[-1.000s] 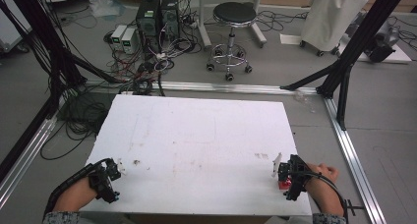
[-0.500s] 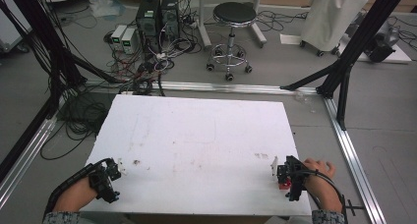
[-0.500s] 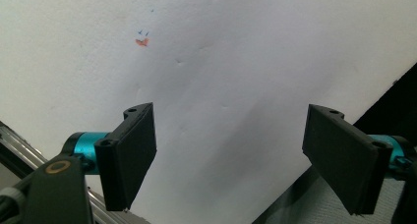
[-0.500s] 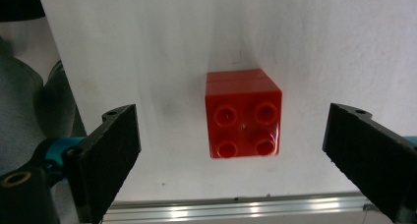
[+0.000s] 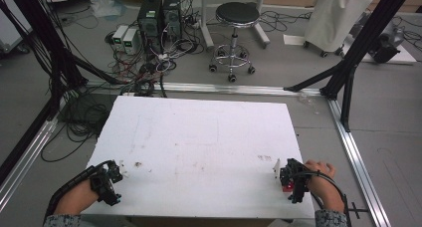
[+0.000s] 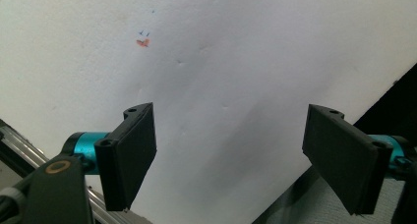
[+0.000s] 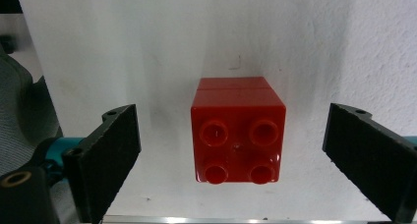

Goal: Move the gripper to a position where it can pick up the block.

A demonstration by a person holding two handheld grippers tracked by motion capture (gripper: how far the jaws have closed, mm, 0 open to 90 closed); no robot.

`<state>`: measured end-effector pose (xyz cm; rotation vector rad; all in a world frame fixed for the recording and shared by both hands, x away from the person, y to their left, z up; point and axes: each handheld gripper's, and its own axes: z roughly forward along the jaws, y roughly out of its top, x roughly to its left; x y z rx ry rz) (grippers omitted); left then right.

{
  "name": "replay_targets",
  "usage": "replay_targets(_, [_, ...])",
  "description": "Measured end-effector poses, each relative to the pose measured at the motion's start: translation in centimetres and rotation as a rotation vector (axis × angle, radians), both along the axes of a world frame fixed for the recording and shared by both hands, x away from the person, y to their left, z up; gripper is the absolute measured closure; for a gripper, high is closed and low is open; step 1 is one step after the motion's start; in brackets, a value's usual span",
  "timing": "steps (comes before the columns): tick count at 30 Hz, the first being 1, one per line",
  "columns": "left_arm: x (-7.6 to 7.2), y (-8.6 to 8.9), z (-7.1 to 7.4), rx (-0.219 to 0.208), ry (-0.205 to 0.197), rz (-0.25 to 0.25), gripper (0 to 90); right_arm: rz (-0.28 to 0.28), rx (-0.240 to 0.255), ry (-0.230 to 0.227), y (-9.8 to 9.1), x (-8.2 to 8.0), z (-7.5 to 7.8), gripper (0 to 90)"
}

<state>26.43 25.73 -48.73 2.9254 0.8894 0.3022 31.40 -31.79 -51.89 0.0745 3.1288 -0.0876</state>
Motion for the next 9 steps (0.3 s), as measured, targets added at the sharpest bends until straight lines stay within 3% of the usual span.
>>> replay_targets(9, [0.01,0.03,0.09,0.004,-0.002,-0.002,20.8,-0.001,0.012,-0.005,0.09,-0.03,0.2,6.6])
